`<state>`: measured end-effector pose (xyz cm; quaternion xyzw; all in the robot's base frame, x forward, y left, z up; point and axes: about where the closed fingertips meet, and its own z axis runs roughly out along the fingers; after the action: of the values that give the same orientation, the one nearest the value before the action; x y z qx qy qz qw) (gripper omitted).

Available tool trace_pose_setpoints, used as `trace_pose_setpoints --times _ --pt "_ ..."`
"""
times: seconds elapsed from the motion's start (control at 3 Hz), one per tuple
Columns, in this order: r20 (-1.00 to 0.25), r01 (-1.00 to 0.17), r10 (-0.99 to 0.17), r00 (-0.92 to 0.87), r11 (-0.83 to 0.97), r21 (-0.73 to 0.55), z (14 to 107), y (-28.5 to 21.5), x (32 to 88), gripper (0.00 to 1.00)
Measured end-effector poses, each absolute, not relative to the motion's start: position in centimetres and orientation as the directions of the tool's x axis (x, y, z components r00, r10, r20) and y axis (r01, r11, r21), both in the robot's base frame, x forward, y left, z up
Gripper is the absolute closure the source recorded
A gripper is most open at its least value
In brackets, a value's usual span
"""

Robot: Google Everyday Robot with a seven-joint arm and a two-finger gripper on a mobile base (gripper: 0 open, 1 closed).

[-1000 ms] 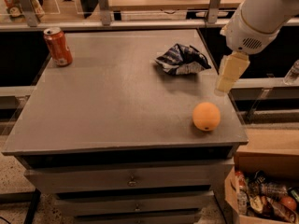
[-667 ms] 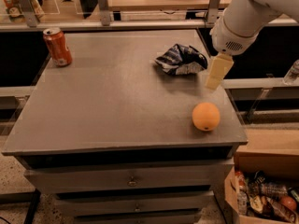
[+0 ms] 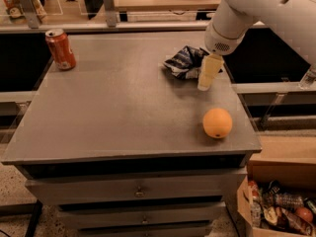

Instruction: Move blue chip bag near coke can

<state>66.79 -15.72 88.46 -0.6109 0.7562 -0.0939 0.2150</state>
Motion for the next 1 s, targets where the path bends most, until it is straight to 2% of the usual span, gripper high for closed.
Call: trace_pose_setpoints --times 0.33,1.0 --pt "-0.226 -0.887 -0.96 -0.165 0.245 -0.392 87.4 -14.7 69.1 0.17" --pt "-0.286 -0.9 -0.944 -0.164 0.262 -0.348 86.1 -13.9 71.2 0.64"
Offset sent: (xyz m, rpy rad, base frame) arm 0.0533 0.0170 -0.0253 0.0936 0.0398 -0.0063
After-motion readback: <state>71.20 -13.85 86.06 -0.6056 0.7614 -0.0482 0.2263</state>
